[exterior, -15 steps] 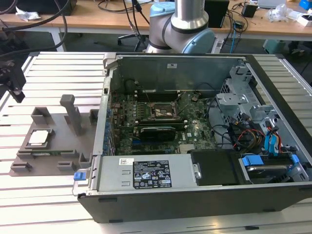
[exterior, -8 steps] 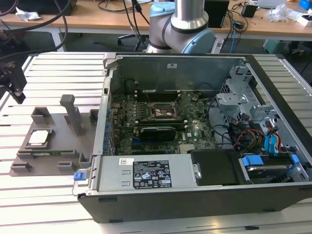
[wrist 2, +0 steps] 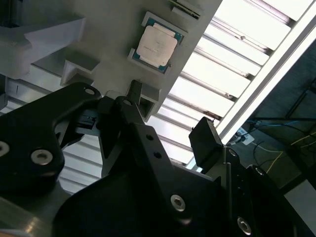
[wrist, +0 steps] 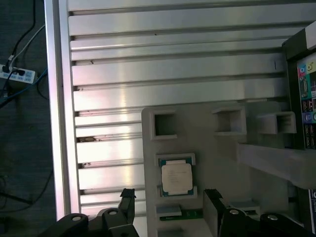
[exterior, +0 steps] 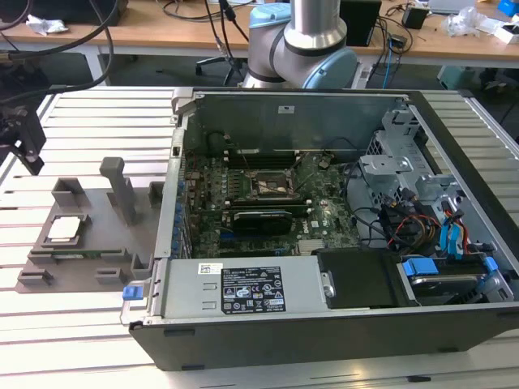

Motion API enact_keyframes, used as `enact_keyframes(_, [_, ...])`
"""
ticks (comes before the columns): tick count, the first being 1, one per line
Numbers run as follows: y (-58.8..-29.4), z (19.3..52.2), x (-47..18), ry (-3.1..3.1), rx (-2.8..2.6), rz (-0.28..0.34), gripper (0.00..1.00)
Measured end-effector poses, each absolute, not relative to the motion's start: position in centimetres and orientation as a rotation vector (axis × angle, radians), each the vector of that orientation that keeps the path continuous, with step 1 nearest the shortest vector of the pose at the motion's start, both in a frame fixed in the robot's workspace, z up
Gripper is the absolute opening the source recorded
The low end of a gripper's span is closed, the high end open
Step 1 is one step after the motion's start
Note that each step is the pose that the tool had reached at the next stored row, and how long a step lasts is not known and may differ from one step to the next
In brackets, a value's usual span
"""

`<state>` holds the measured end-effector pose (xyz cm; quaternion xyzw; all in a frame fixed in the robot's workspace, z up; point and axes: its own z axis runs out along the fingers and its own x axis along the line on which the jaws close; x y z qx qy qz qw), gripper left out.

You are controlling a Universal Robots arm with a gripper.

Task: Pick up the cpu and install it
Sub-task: 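Pick up the cpu and move it towards the insertion slot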

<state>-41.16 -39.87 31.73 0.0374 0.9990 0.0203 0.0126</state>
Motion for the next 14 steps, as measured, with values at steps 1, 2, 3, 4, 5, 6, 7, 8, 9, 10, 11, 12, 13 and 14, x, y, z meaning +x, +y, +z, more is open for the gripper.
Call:
enact_keyframes(1, [-39.87,31.7,-41.16,3.114,0.117,0.063,0.66])
enact_keyframes(2, [-39.87,31.66,-41.16,3.114,0.116,0.063,0.66])
enact_keyframes(3, [-39.87,31.59,-41.16,3.114,0.116,0.063,0.66])
enact_keyframes(4, [-39.87,31.52,-41.16,3.114,0.116,0.063,0.66])
enact_keyframes(5, [-39.87,31.46,-41.16,3.114,0.117,0.063,0.66])
enact_keyframes(6, [-39.87,31.43,-41.16,3.114,0.116,0.063,0.66])
enact_keyframes(7, [-39.87,31.37,-41.16,3.114,0.117,0.063,0.66])
enact_keyframes(8, [-39.87,31.32,-41.16,3.114,0.117,0.063,0.66])
enact_keyframes(9, [-39.87,31.28,-41.16,3.114,0.116,0.063,0.66])
enact_keyframes(10, [-39.87,31.23,-41.16,3.114,0.116,0.063,0.66])
enact_keyframes(11, [-39.87,31.14,-41.15,3.114,0.116,0.063,0.66])
enact_keyframes(12, [-39.87,31.11,-41.15,3.114,0.116,0.062,0.66])
enact_keyframes(13, [-39.87,31.08,-41.15,3.114,0.116,0.062,0.66])
enact_keyframes(14, [-39.87,31.03,-41.15,3.114,0.116,0.062,0.66])
